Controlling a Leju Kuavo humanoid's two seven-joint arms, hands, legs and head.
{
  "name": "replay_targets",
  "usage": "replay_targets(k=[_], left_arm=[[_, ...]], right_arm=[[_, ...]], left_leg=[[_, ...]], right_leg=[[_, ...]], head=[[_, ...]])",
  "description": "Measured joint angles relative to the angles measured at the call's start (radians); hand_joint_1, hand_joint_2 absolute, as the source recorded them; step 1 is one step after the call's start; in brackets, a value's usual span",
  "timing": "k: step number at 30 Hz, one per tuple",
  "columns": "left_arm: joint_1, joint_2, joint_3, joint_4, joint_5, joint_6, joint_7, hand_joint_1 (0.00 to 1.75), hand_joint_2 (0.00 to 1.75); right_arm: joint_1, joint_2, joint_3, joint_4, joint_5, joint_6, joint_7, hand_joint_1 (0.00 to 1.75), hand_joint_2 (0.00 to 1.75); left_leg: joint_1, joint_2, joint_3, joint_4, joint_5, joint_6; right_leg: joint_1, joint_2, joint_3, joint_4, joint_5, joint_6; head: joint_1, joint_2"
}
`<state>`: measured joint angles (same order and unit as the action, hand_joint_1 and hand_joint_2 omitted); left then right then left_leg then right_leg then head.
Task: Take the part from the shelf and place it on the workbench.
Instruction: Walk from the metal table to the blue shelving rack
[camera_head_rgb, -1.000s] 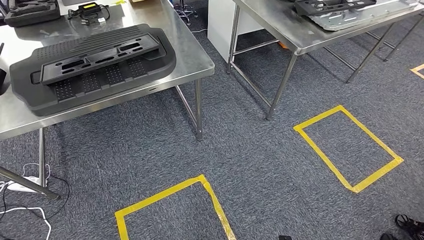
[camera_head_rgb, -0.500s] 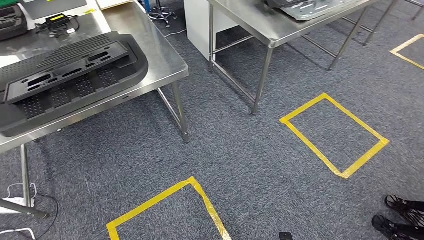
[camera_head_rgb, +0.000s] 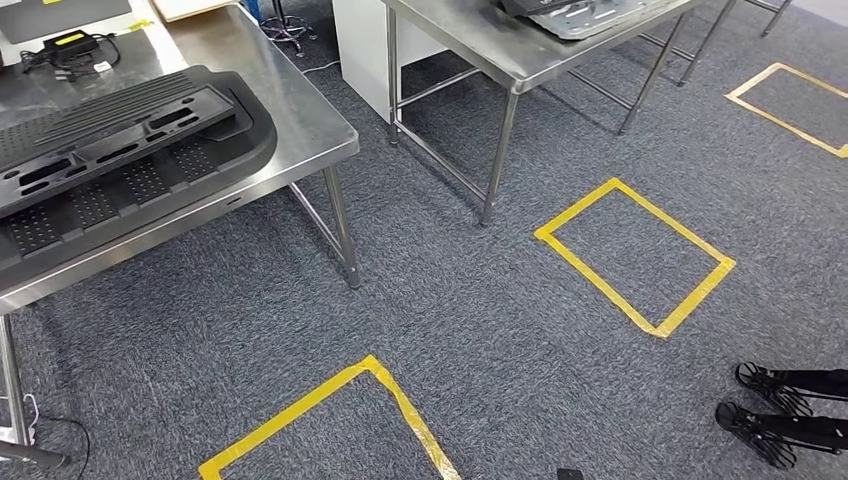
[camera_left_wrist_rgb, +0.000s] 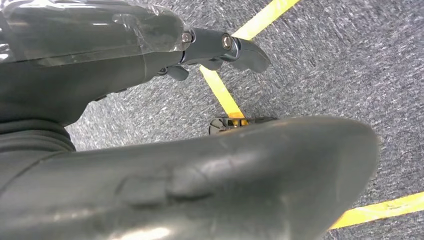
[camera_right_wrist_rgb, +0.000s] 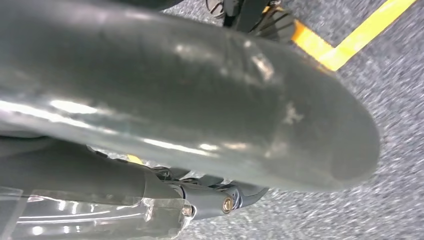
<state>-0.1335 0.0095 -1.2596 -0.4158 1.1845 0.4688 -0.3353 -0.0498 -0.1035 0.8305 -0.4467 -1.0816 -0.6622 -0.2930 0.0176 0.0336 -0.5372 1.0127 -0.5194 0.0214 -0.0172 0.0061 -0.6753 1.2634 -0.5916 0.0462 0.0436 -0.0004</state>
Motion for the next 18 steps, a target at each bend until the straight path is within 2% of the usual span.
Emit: replay_targets(k=[2, 3, 4, 5, 7, 8, 10, 12, 13, 14, 15, 17, 18], left_arm=[[0.0, 0.0, 0.0, 0.0, 0.0, 0.0, 0.0, 0.0, 0.0], [-0.001, 0.0, 0.0, 0.0, 0.0, 0.0, 0.0, 0.0, 0.0], [-0.001, 0.0, 0.0, 0.0, 0.0, 0.0, 0.0, 0.0, 0.0], [-0.002, 0.0, 0.0, 0.0, 0.0, 0.0, 0.0, 0.0, 0.0], [-0.002, 0.0, 0.0, 0.0, 0.0, 0.0, 0.0, 0.0, 0.0], [-0.003, 0.0, 0.0, 0.0, 0.0, 0.0, 0.0, 0.0, 0.0], [-0.003, 0.0, 0.0, 0.0, 0.0, 0.0, 0.0, 0.0, 0.0], [-0.001, 0.0, 0.0, 0.0, 0.0, 0.0, 0.0, 0.0, 0.0], [0.001, 0.0, 0.0, 0.0, 0.0, 0.0, 0.0, 0.0, 0.0], [0.002, 0.0, 0.0, 0.0, 0.0, 0.0, 0.0, 0.0, 0.0], [0.003, 0.0, 0.0, 0.0, 0.0, 0.0, 0.0, 0.0, 0.0], [0.003, 0.0, 0.0, 0.0, 0.0, 0.0, 0.0, 0.0, 0.0], [0.002, 0.001, 0.0, 0.0, 0.0, 0.0, 0.0, 0.0, 0.0]], right_arm=[[-0.001, 0.0, 0.0, 0.002, 0.0, 0.001, 0.0, 0.0, 0.0], [-0.002, 0.001, 0.001, 0.002, 0.0, 0.001, 0.0, 0.0, 0.0], [-0.003, 0.001, 0.002, 0.002, 0.0, 0.001, 0.0, 0.0, 0.0], [-0.004, 0.002, 0.002, 0.002, 0.0, 0.002, 0.001, 0.0, 0.0], [-0.003, 0.002, 0.004, 0.004, 0.0, 0.002, 0.001, 0.0, 0.0], [-0.002, 0.003, 0.005, 0.004, 0.0, 0.002, 0.001, 0.0, 0.0], [-0.004, 0.004, 0.006, 0.005, 0.0, 0.002, 0.001, 0.0, 0.0], [-0.005, 0.004, 0.006, 0.006, 0.0, 0.002, 0.001, 0.0, 0.0], [-0.005, 0.005, 0.007, 0.007, 0.0, 0.002, 0.001, 0.0, 0.0], [-0.004, 0.005, 0.007, 0.008, 0.0, 0.002, 0.002, 0.0, 0.0], [-0.004, 0.006, 0.008, 0.008, 0.0, 0.002, 0.002, 0.0, 0.0], [-0.004, 0.007, 0.008, 0.008, 0.0, 0.002, 0.002, 0.0, 0.0], [-0.005, 0.007, 0.008, 0.008, 0.0, 0.002, 0.002, 0.0, 0.0]], left_leg=[[0.0, 0.011, 0.006, 0.0, -0.005, -0.007], [-0.002, 0.016, 0.009, 0.001, -0.008, -0.012], [-0.005, 0.02, 0.011, 0.001, -0.01, -0.017], [-0.007, 0.024, 0.013, 0.0, -0.011, -0.023], [-0.006, 0.029, 0.018, -0.001, -0.014, -0.034], [-0.004, 0.024, 0.018, 0.008, -0.023, -0.04], [-0.002, 0.0, -0.01, 0.082, -0.073, -0.048], [-0.002, -0.019, -0.069, 0.215, -0.136, -0.05], [-0.002, -0.023, -0.094, 0.266, -0.152, -0.05], [-0.002, -0.024, -0.106, 0.284, -0.147, -0.049], [-0.002, -0.026, -0.099, 0.263, -0.123, -0.047], [-0.001, -0.044, -0.048, 0.137, -0.049, -0.04], [0.001, -0.056, -0.024, 0.074, -0.023, -0.037]], right_leg=[[0.0, -0.025, 0.067, -0.139, 0.068, -0.003], [0.003, -0.036, 0.093, -0.196, 0.089, -0.008], [0.006, -0.045, 0.107, -0.231, 0.098, -0.015], [0.009, -0.046, 0.11, -0.242, 0.096, -0.021], [0.01, -0.032, 0.109, -0.246, 0.099, -0.036], [0.009, -0.026, 0.11, -0.249, 0.101, -0.043], [0.005, -0.016, 0.113, -0.256, 0.106, -0.056], [0.008, -0.004, 0.112, -0.255, 0.106, -0.062], [0.009, 0.004, 0.113, -0.255, 0.105, -0.063], [0.01, 0.012, 0.113, -0.254, 0.105, -0.064], [0.011, 0.021, 0.115, -0.253, 0.105, -0.063], [0.01, 0.039, 0.117, -0.251, 0.103, -0.06], [0.012, 0.047, 0.117, -0.247, 0.101, -0.056]], head=[[0.008, 0.0], [0.01, 0.0], [0.01, 0.0], [0.007, 0.0], [0.002, 0.0], [-0.001, 0.0], [-0.01, 0.0], [-0.021, 0.0], [-0.024, 0.0], [-0.026, 0.0], [-0.027, 0.0], [-0.031, 0.0], [-0.034, 0.0]])
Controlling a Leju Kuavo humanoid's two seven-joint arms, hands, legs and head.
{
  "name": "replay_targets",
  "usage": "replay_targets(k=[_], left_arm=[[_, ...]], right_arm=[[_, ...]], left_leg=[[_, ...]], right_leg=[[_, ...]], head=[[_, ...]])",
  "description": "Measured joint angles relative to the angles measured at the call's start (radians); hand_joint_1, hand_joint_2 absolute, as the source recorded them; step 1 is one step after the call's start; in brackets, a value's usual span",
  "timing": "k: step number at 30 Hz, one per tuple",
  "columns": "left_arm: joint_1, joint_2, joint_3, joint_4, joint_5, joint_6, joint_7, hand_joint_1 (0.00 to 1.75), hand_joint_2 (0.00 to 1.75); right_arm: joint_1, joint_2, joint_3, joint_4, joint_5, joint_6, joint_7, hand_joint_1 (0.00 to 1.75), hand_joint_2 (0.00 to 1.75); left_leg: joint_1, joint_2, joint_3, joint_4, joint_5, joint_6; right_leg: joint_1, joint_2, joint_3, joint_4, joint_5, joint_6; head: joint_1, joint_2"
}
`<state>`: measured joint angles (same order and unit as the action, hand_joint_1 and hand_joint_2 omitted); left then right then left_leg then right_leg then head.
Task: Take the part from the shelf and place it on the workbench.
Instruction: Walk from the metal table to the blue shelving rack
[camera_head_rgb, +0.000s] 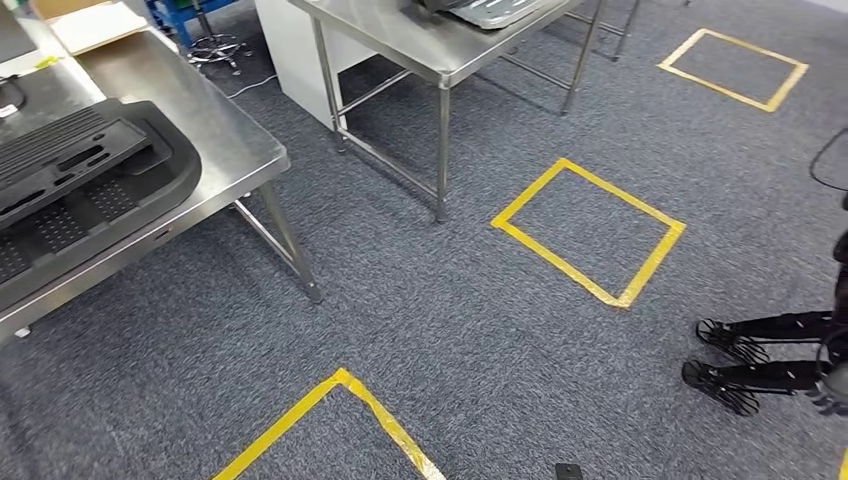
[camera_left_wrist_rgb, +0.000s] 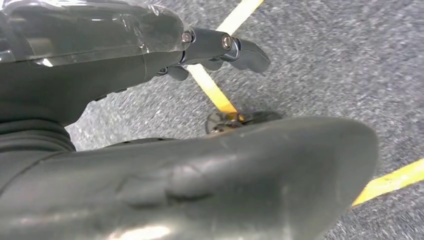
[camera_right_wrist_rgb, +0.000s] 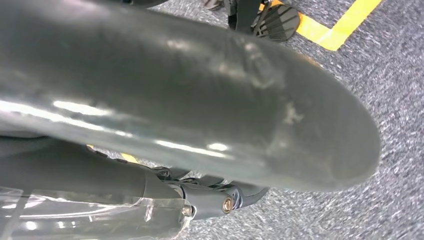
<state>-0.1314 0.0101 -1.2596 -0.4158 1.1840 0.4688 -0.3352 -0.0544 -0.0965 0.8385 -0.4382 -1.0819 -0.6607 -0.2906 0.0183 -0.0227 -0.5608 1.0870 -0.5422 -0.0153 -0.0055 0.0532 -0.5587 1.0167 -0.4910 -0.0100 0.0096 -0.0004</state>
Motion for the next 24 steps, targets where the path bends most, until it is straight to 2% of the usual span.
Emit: replay_targets(k=[1, 2, 4, 6, 7, 9, 10, 11, 12, 13, 15, 16, 17, 19, 21, 22, 24], left_arm=[[-0.001, 0.0, 0.0, 0.0, 0.0, 0.0, 0.0, 0.0, 0.0], [-0.001, 0.0, 0.0, 0.0, 0.0, 0.0, 0.0, 0.0, 0.0], [-0.003, 0.0, 0.0, 0.0, -0.001, 0.0, 0.001, 0.0, 0.0], [-0.004, 0.0, 0.0, 0.0, -0.001, 0.0, 0.001, 0.0, 0.0], [-0.005, 0.0, 0.0, 0.0, -0.001, 0.001, 0.001, 0.0, 0.0], [-0.004, 0.0, 0.0, 0.0, -0.001, 0.001, 0.001, 0.0, 0.0], [-0.003, 0.0, 0.0, 0.0, -0.002, 0.001, 0.001, 0.0, 0.0], [-0.003, 0.0, 0.0, 0.0, -0.002, 0.001, 0.002, 0.0, 0.0], [-0.003, 0.0, 0.0, 0.0, -0.002, 0.0, 0.002, 0.0, 0.0], [-0.003, 0.0, 0.0, 0.0, -0.002, 0.0, 0.002, 0.0, 0.0], [-0.004, 0.0, 0.0, 0.0, -0.004, -0.001, 0.003, 0.0, 0.0], [-0.005, 0.0, 0.0, 0.0, -0.004, -0.002, 0.003, 0.0, 0.0], [-0.006, 0.0, 0.0, 0.0, -0.005, -0.003, 0.004, 0.0, 0.0], [-0.008, 0.0, 0.0, 0.0, -0.007, -0.004, 0.005, 0.0, 0.0], [-0.008, -0.001, 0.0, 0.0, -0.008, -0.005, 0.006, 0.0, 0.0], [-0.008, -0.001, 0.0, 0.0, -0.009, -0.005, 0.006, 0.0, 0.0], [-0.006, -0.001, 0.0, 0.0, -0.009, -0.005, 0.007, 0.0, 0.0]], right_arm=[[-0.001, 0.0, 0.0, 0.0, 0.0, 0.0, 0.0, 0.0, 0.0], [-0.001, 0.0, 0.0, 0.0, 0.0, 0.0, 0.0, 0.0, 0.0], [0.0, 0.0, 0.0, 0.001, 0.0, 0.0, 0.001, 0.0, 0.0], [0.001, 0.0, 0.0, 0.002, 0.0, 0.0, 0.001, 0.0, 0.0], [0.0, 0.0, 0.001, 0.002, 0.0, 0.0, 0.001, 0.0, 0.0], [-0.003, 0.001, 0.001, 0.003, 0.0, 0.0, 0.001, 0.0, 0.0], [-0.003, 0.001, 0.002, 0.003, 0.0, 0.0, 0.002, 0.0, 0.0], [-0.002, 0.001, 0.002, 0.003, 0.0, 0.0, 0.002, 0.0, 0.0], [0.0, 0.001, 0.003, 0.004, -0.001, 0.0, 0.002, 0.0, 0.0], [0.001, 0.0, 0.004, 0.004, -0.001, 0.0, 0.002, 0.0, 0.0], [0.0, 0.0, 0.005, 0.004, -0.002, 0.0, 0.002, 0.0, 0.0], [-0.002, 0.0, 0.005, 0.004, -0.003, 0.0, 0.002, 0.0, 0.0], [-0.003, 0.0, 0.006, 0.004, -0.004, 0.0, 0.002, 0.0, 0.0], [-0.002, 0.0, 0.007, 0.005, -0.007, -0.001, 0.003, 0.0, 0.0], [-0.001, 0.0, 0.008, 0.005, -0.009, -0.002, 0.004, 0.0, 0.0], [-0.001, -0.001, 0.009, 0.005, -0.01, -0.002, 0.004, 0.0, 0.0], [-0.003, -0.001, 0.012, 0.006, -0.013, -0.003, 0.005, 0.0, 0.0]], left_leg=[[0.001, -0.011, 0.015, -0.041, 0.014, 0.003], [0.0, -0.016, 0.02, -0.059, 0.016, 0.006], [-0.003, -0.007, 0.021, -0.064, 0.018, 0.016], [-0.001, 0.008, 0.023, -0.072, 0.024, 0.03], [0.0, 0.016, 0.024, -0.075, 0.027, 0.035], [-0.001, 0.034, 0.024, -0.077, 0.026, 0.04], [-0.002, 0.042, 0.025, -0.076, 0.025, 0.041], [-0.002, 0.05, 0.025, -0.076, 0.024, 0.042], [-0.002, 0.057, 0.027, -0.076, 0.023, 0.041], [-0.001, 0.063, 0.029, -0.076, 0.021, 0.039], [-0.003, 0.074, 0.036, -0.075, 0.015, 0.031], [-0.005, 0.079, 0.038, -0.075, 0.013, 0.026], [-0.007, 0.083, 0.04, -0.075, 0.011, 0.021], [-0.008, 0.09, 0.044, -0.078, 0.009, 0.01], [-0.005, 0.08, 0.043, -0.058, -0.009, -0.001], [-0.004, 0.067, 0.03, -0.022, -0.033, -0.005], [-0.003, 0.041, -0.026, 0.104, -0.1, -0.009]], right_leg=[[0.001, 0.007, -0.002, 0.002, -0.001, 0.004], [0.001, 0.013, -0.004, 0.004, -0.001, 0.01], [-0.001, 0.022, -0.007, 0.002, 0.0, 0.022], [-0.003, 0.005, -0.016, 0.027, -0.018, 0.032], [-0.003, -0.011, -0.035, 0.068, -0.043, 0.036], [-0.004, -0.036, -0.096, 0.199, -0.108, 0.043], [-0.006, -0.04, -0.124, 0.257, -0.128, 0.046], [-0.007, -0.042, -0.138, 0.284, -0.13, 0.047], [-0.008, -0.044, -0.132, 0.271, -0.112, 0.048], [-0.009, -0.049, -0.108, 0.221, -0.079, 0.047], [-0.006, -0.074, -0.04, 0.079, -0.017, 0.042], [-0.004, -0.083, -0.018, 0.031, -0.002, 0.037], [0.0, -0.088, -0.008, 0.006, 0.002, 0.031], [0.003, -0.078, -0.01, 0.001, 0.001, 0.019], [0.001, -0.067, -0.006, -0.006, 0.005, 0.006], [-0.002, -0.062, -0.005, -0.01, 0.007, 0.0], [-0.001, -0.051, -0.004, -0.012, 0.009, -0.009]], head=[[-0.001, 0.0], [-0.002, 0.0], [0.0, 0.0], [0.004, 0.0], [0.01, 0.0], [0.022, 0.0], [0.026, 0.0], [0.029, 0.0], [0.032, 0.0], [0.036, 0.0], [0.044, 0.0], [0.046, 0.0], [0.045, 0.0], [0.038, 0.0], [0.033, 0.0], [0.028, 0.0], [0.016, 0.0]])
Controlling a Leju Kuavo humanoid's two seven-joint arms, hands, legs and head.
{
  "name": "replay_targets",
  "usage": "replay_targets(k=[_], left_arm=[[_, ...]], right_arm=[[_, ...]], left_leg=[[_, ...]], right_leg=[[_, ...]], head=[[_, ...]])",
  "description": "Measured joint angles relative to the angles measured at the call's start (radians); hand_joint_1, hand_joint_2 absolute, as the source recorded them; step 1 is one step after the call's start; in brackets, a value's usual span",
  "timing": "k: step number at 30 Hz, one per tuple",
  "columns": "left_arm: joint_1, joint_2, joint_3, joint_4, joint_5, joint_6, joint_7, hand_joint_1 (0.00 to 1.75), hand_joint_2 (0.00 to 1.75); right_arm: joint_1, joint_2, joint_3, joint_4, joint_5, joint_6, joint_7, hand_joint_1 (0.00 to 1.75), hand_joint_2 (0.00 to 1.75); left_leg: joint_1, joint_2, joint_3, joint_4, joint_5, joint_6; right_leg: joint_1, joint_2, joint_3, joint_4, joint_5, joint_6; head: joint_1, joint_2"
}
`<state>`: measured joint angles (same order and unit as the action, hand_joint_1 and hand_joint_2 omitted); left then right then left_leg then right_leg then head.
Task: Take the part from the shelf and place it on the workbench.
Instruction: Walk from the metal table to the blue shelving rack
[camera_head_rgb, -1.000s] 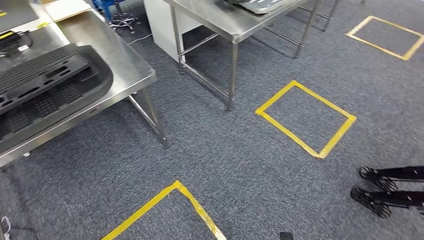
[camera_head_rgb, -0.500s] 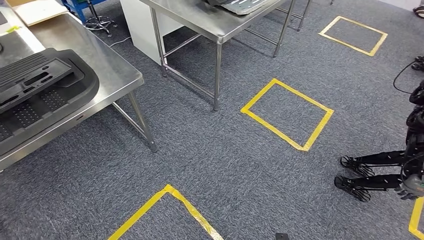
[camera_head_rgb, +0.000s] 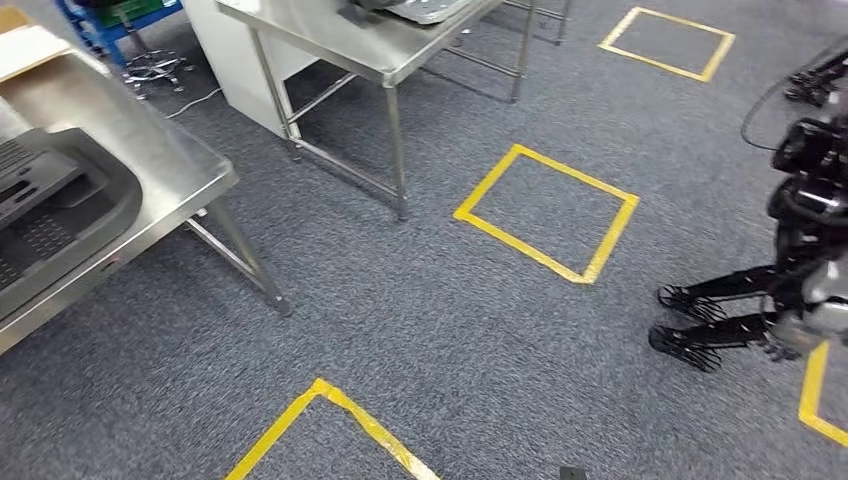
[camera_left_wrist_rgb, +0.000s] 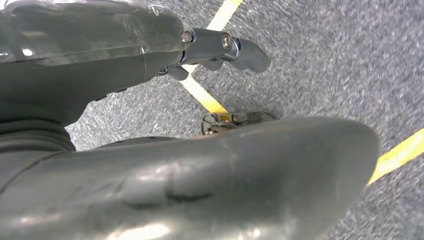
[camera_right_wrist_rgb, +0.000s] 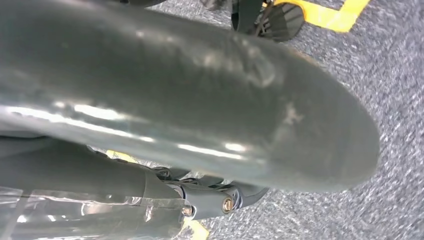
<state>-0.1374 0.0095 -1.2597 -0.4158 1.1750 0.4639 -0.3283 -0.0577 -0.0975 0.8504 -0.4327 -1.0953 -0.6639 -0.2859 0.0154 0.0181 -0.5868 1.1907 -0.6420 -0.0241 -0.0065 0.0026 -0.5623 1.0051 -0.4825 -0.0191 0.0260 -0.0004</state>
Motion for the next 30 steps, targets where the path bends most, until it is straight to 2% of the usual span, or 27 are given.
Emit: replay_targets(k=[1, 2, 3, 4, 5, 7, 8, 9, 11, 12, 13, 14, 16, 17, 18, 19, 21, 22, 23, 24, 26, 27, 28, 30], left_arm=[[0.002, 0.0, 0.0, 0.0, 0.0, 0.0, 0.0, 0.0, 0.0], [0.004, 0.0, 0.0, 0.0, 0.0, 0.0, 0.0, 0.0, 0.0], [0.005, 0.0, 0.0, 0.0, 0.0, 0.0, 0.0, 0.0, 0.0], [0.005, 0.0, 0.0, 0.0, 0.001, 0.0, 0.0, 0.0, 0.0], [0.005, 0.0, 0.0, 0.0, 0.001, 0.0, 0.0, 0.0, 0.0], [0.004, 0.0, 0.0, 0.0, 0.002, 0.0, 0.0, 0.0, 0.0], [0.004, 0.0, 0.0, 0.0, 0.002, 0.0, 0.0, 0.0, 0.0], [0.005, 0.0, 0.0, 0.0, 0.003, -0.001, 0.0, 0.0, 0.0], [0.004, 0.0, 0.0, 0.0, 0.003, -0.001, 0.0, 0.0, 0.0], [0.004, 0.0, 0.0, 0.0, 0.004, -0.001, 0.0, 0.0, 0.0], [0.003, 0.0, 0.0, 0.0, 0.004, -0.001, 0.0, 0.0, 0.0], [0.003, 0.0, 0.0, 0.0, 0.005, -0.001, 0.0, 0.0, 0.0], [0.005, 0.0, 0.0, 0.0, 0.006, -0.001, -0.001, 0.0, 0.0], [0.006, 0.0, 0.0, 0.0, 0.006, -0.003, -0.001, 0.0, 0.0], [0.006, 0.0, 0.0, 0.0, 0.006, -0.005, -0.001, 0.0, 0.0], [0.005, 0.0, 0.0, 0.0, 0.006, -0.007, -0.001, 0.0, 0.0], [0.005, 0.0, 0.0, 0.0, 0.006, -0.011, -0.001, 0.0, 0.0], [0.004, 0.0, 0.0, 0.0, 0.006, -0.012, -0.001, 0.0, 0.0], [0.003, 0.0, 0.0, 0.0, 0.006, -0.013, -0.001, 0.0, 0.0], [0.002, 0.0, 0.0, 0.0, 0.005, -0.015, -0.001, 0.0, 0.0], [0.0, 0.0, 0.0, 0.0, 0.003, -0.019, -0.002, 0.0, 0.0], [0.0, 0.0, 0.0, 0.0, 0.001, -0.021, -0.002, 0.0, 0.0], [0.0, 0.0, 0.0, 0.0, 0.0, -0.022, -0.003, 0.0, 0.0], [0.001, 0.0, 0.0, 0.0, -0.001, -0.024, -0.005, 0.0, 0.0]], right_arm=[[0.0, 0.0, 0.002, 0.0, -0.002, 0.0, 0.0, 0.0, 0.0], [0.0, 0.0, 0.003, 0.0, -0.003, -0.001, 0.001, 0.0, 0.0], [0.0, 0.0, 0.004, 0.0, -0.004, -0.001, 0.002, 0.0, 0.0], [0.0, 0.0, 0.005, 0.0, -0.005, -0.001, 0.003, 0.0, 0.0], [0.0, 0.0, 0.006, 0.0, -0.006, -0.002, 0.003, 0.0, 0.0], [-0.001, 0.0, 0.008, 0.0, -0.007, -0.002, 0.003, 0.0, 0.0], [-0.001, 0.0, 0.008, 0.0, -0.007, -0.003, 0.003, 0.0, 0.0], [-0.001, 0.0, 0.009, 0.0, -0.008, -0.003, 0.004, 0.0, 0.0], [0.001, 0.0, 0.01, 0.0, -0.008, -0.004, 0.004, 0.0, 0.0], [0.002, 0.0, 0.01, 0.0, -0.007, -0.004, 0.004, 0.0, 0.0], [0.001, 0.0, 0.011, 0.0, -0.007, -0.004, 0.004, 0.0, 0.0], [0.0, 0.0, 0.011, 0.0, -0.007, -0.004, 0.004, 0.0, 0.0], [-0.002, 0.0, 0.012, 0.0, -0.007, -0.004, 0.004, 0.0, 0.0], [-0.001, 0.0, 0.012, 0.0, -0.008, -0.004, 0.004, 0.0, 0.0], [0.0, 0.0, 0.012, 0.0, -0.01, -0.004, 0.004, 0.0, 0.0], [0.002, 0.0, 0.012, 0.0, -0.011, -0.004, 0.004, 0.0, 0.0], [0.002, 0.0, 0.013, 0.0, -0.012, -0.004, 0.004, 0.0, 0.0], [0.001, 0.0, 0.013, 0.0, -0.012, -0.004, 0.004, 0.0, 0.0], [0.0, 0.0, 0.014, 0.0, -0.012, -0.004, 0.004, 0.0, 0.0], [-0.001, 0.0, 0.014, 0.0, -0.012, -0.004, 0.004, 0.0, 0.0], [0.0, 0.001, 0.016, 0.0, -0.013, -0.004, 0.004, 0.0, 0.0], [0.001, 0.001, 0.017, 0.0, -0.014, -0.004, 0.004, 0.0, 0.0], [0.001, 0.001, 0.018, 0.0, -0.014, -0.004, 0.004, 0.0, 0.0], [-0.001, 0.0, 0.018, 0.0, -0.015, -0.004, 0.004, 0.0, 0.0]], left_leg=[[0.0, -0.005, -0.031, 0.063, -0.024, 0.0], [0.0, -0.008, -0.051, 0.102, -0.032, 0.0], [0.0, -0.01, -0.055, 0.104, -0.018, 0.001], [0.0, -0.011, -0.041, 0.065, 0.013, 0.004], [0.0, -0.019, -0.013, -0.002, 0.055, 0.007], [0.001, -0.047, 0.036, -0.126, 0.109, 0.014], [0.001, -0.057, 0.047, -0.157, 0.119, 0.017], [-0.001, -0.06, 0.047, -0.165, 0.118, 0.02], [-0.002, -0.046, 0.049, -0.172, 0.123, 0.032], [-0.002, -0.038, 0.051, -0.178, 0.127, 0.039], [0.0, -0.03, 0.053, -0.184, 0.13, 0.046], [0.001, -0.021, 0.054, -0.187, 0.132, 0.051], [-0.001, -0.004, 0.055, -0.188, 0.131, 0.055], [-0.002, 0.005, 0.055, -0.188, 0.13, 0.055], [-0.002, 0.012, 0.056, -0.188, 0.129, 0.055], [-0.001, 0.019, 0.058, -0.188, 0.127, 0.053], [0.0, 0.031, 0.065, -0.187, 0.121, 0.046], [-0.002, 0.037, 0.068, -0.185, 0.117, 0.04], [-0.004, 0.041, 0.07, -0.184, 0.115, 0.035], [-0.006, 0.045, 0.072, -0.184, 0.113, 0.029], [-0.005, 0.051, 0.076, -0.186, 0.11, 0.017], [-0.004, 0.044, 0.076, -0.178, 0.102, 0.011], [-0.002, 0.032, 0.069, -0.155, 0.084, 0.006], [0.0, 0.002, 0.023, -0.045, 0.022, 0.002]], right_leg=[[0.001, 0.007, 0.0, 0.001, 0.0, -0.002], [0.003, 0.015, 0.0, 0.001, -0.001, -0.003], [0.003, 0.024, 0.001, 0.002, -0.001, -0.003], [0.003, 0.034, 0.002, 0.004, -0.002, -0.003], [0.003, 0.043, 0.004, 0.005, -0.003, -0.001], [0.005, 0.059, 0.002, 0.011, -0.006, 0.005], [0.004, 0.065, 0.0, 0.013, -0.007, 0.01], [0.004, 0.071, -0.003, 0.014, -0.007, 0.016], [0.0, 0.078, -0.005, 0.013, -0.006, 0.028], [-0.001, 0.07, -0.008, 0.023, -0.014, 0.034], [-0.001, 0.056, -0.02, 0.05, -0.032, 0.038], [-0.002, 0.038, -0.041, 0.1, -0.061, 0.042], [-0.005, 0.014, -0.104, 0.231, -0.122, 0.05], [-0.007, 0.01, -0.128, 0.278, -0.135, 0.053], [-0.009, 0.007, -0.133, 0.29, -0.129, 0.055], [-0.01, 0.004, -0.12, 0.261, -0.104, 0.056], [-0.011, -0.019, -0.052, 0.124, -0.039, 0.055], [-0.009, -0.032, -0.024, 0.064, -0.016, 0.051], [-0.006, -0.041, -0.007, 0.026, -0.006, 0.046], [-0.003, -0.044, -0.003, 0.013, -0.007, 0.04], [0.0, -0.03, -0.005, 0.01, -0.005, 0.027], [-0.001, -0.024, -0.004, 0.007, -0.003, 0.02], [-0.003, -0.018, -0.003, 0.004, 0.0, 0.013], [-0.003, -0.007, -0.002, 0.002, 0.002, 0.004]], head=[[-0.004, 0.0], [-0.006, 0.0], [-0.008, 0.0], [-0.009, 0.0], [-0.011, 0.0], [-0.016, 0.0], [-0.017, 0.0], [-0.018, 0.0], [-0.017, 0.0], [-0.015, 0.0], [-0.01, 0.0], [-0.005, 0.0], [0.006, 0.0], [0.009, 0.0], [0.012, 0.0], [0.015, 0.0], [0.023, 0.0], [0.026, 0.0], [0.026, 0.0], [0.025, 0.0], [0.019, 0.0], [0.016, 0.0], [0.012, 0.0], [0.001, 0.0]])
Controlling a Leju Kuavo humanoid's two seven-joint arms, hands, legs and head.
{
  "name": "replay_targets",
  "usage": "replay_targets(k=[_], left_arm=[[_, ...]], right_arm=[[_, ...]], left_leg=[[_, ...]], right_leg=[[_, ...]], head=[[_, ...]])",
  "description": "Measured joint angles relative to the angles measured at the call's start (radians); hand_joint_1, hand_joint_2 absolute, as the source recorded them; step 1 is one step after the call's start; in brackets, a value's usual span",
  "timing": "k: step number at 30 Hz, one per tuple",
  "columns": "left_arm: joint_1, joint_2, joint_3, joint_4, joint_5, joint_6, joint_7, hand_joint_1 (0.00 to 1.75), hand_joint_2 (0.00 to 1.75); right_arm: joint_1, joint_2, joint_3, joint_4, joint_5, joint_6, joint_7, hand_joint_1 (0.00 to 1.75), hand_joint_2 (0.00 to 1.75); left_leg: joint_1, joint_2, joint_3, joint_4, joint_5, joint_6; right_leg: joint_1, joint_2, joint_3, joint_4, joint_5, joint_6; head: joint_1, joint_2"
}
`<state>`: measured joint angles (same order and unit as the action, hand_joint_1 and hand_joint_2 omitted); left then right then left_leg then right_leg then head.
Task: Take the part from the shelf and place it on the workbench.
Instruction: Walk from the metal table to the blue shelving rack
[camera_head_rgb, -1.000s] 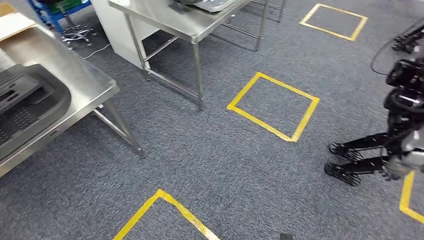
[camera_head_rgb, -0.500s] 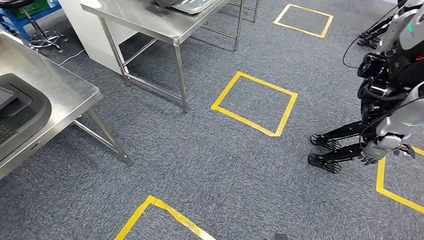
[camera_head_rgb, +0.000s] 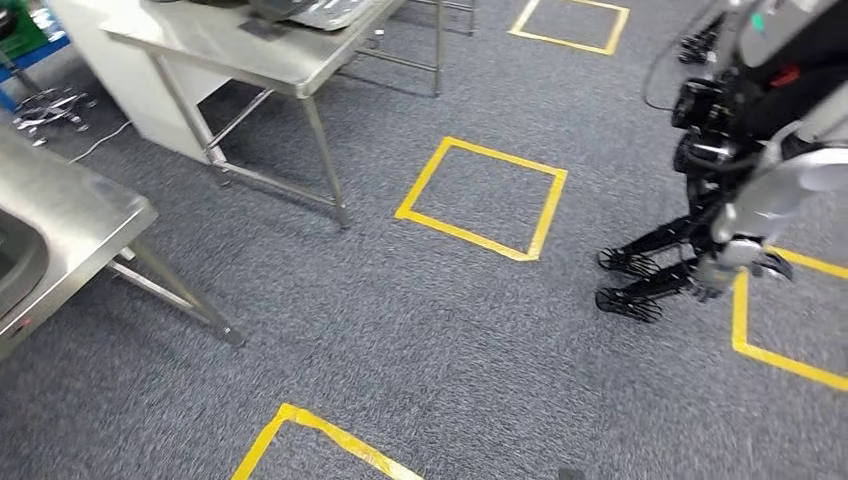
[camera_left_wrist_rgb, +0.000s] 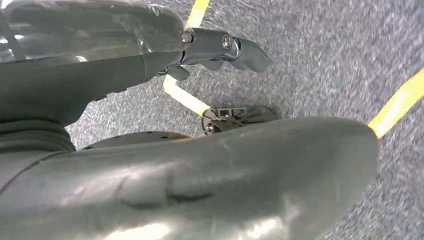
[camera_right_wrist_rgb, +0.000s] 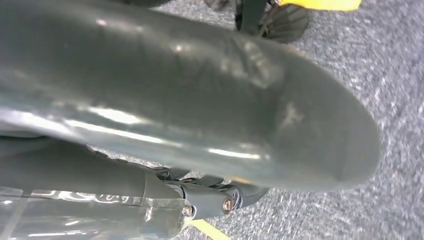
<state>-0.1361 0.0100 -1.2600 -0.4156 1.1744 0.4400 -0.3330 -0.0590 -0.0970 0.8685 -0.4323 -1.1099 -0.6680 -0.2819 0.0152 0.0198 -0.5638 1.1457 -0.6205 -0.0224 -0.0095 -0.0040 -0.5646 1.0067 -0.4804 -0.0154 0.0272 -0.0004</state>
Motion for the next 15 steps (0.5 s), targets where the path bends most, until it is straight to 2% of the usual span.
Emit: replay_targets(k=[1, 2, 3, 4, 6, 7, 8, 9, 11, 13, 15], left_arm=[[0.002, 0.0, 0.0, 0.0, 0.0, 0.0, 0.0, 0.0, 0.0], [0.004, 0.0, 0.0, 0.0, 0.0, 0.0, 0.0, 0.0, 0.0], [0.006, 0.0, 0.0, 0.0, 0.0, 0.0, 0.0, 0.0, 0.0], [0.007, 0.0, 0.0, 0.0, 0.0, 0.0, 0.0, 0.0, 0.0], [0.007, 0.001, 0.0, 0.0, 0.0, 0.0, 0.0, 0.0, 0.0], [0.007, 0.002, 0.0, 0.0, 0.0, 0.0, 0.0, 0.0, 0.0], [0.007, 0.003, 0.0, 0.0, 0.0, 0.0, 0.0, 0.0, 0.0], [0.007, 0.003, 0.0, 0.0, 0.0, 0.0, 0.0, 0.0, 0.0], [0.007, 0.003, 0.0, 0.0, 0.0, -0.001, 0.0, 0.0, 0.0], [0.006, 0.003, 0.0, 0.0, 0.0, -0.001, -0.001, 0.0, 0.0], [0.005, 0.004, 0.0, 0.0, 0.0, -0.001, -0.001, 0.0, 0.0]], right_arm=[[-0.001, 0.0, 0.0, 0.0, 0.0, 0.0, 0.0, 0.0, 0.0], [0.0, 0.0, 0.0, 0.0, 0.0, 0.0, 0.0, 0.0, 0.0], [0.0, 0.0, 0.001, 0.0, 0.0, 0.0, 0.0, 0.0, 0.0], [0.001, 0.0, 0.002, 0.0, -0.001, 0.0, 0.0, 0.0, 0.0], [0.001, 0.0, 0.003, 0.0, -0.001, 0.0, 0.0, 0.0, 0.0], [0.0, 0.0, 0.003, 0.0, -0.001, 0.0, 0.0, 0.0, 0.0], [-0.001, 0.0, 0.003, 0.0, -0.001, 0.0, 0.0, 0.0, 0.0], [-0.001, 0.0, 0.004, 0.0, -0.001, 0.0, 0.0, 0.0, 0.0], [0.0, 0.0, 0.004, 0.0, -0.001, 0.0, 0.0, 0.0, 0.0], [0.002, 0.001, 0.005, 0.0, -0.001, -0.001, 0.0, 0.0, 0.0], [0.0, 0.001, 0.005, 0.0, -0.001, -0.001, 0.0, 0.0, 0.0]], left_leg=[[0.0, -0.007, -0.033, 0.07, -0.031, 0.0], [-0.001, -0.01, -0.062, 0.128, -0.05, 0.001], [-0.001, -0.011, -0.077, 0.154, -0.049, 0.003], [-0.002, -0.012, -0.075, 0.14, -0.027, 0.006], [-0.003, -0.028, -0.025, 0.016, 0.049, 0.015], [-0.003, -0.043, 0.001, -0.05, 0.079, 0.019], [-0.003, -0.056, 0.018, -0.097, 0.097, 0.021], [-0.004, -0.064, 0.024, -0.118, 0.102, 0.023], [-0.007, -0.056, 0.024, -0.125, 0.104, 0.03], [-0.006, -0.041, 0.028, -0.135, 0.111, 0.044], [-0.005, -0.023, 0.029, -0.141, 0.115, 0.054]], right_leg=[[0.002, 0.007, 0.0, 0.0, 0.0, -0.003], [0.004, 0.015, 0.0, 0.001, -0.001, -0.005], [0.006, 0.024, 0.001, 0.001, -0.001, -0.005], [0.006, 0.033, 0.002, 0.002, -0.001, -0.005], [0.006, 0.052, 0.006, 0.004, -0.003, -0.003], [0.008, 0.06, 0.006, 0.007, -0.005, 0.0], [0.008, 0.067, 0.004, 0.01, -0.006, 0.004], [0.008, 0.073, 0.001, 0.011, -0.007, 0.009], [0.005, 0.084, -0.002, 0.01, -0.005, 0.02], [0.003, 0.064, -0.011, 0.032, -0.021, 0.03], [0.001, 0.029, -0.053, 0.125, -0.077, 0.038]], head=[[-0.005, 0.0], [-0.008, 0.0], [-0.009, 0.0], [-0.011, 0.0], [-0.014, 0.0], [-0.016, 0.0], [-0.018, 0.0], [-0.019, 0.0], [-0.018, 0.0], [-0.015, 0.0], [-0.004, 0.0]])
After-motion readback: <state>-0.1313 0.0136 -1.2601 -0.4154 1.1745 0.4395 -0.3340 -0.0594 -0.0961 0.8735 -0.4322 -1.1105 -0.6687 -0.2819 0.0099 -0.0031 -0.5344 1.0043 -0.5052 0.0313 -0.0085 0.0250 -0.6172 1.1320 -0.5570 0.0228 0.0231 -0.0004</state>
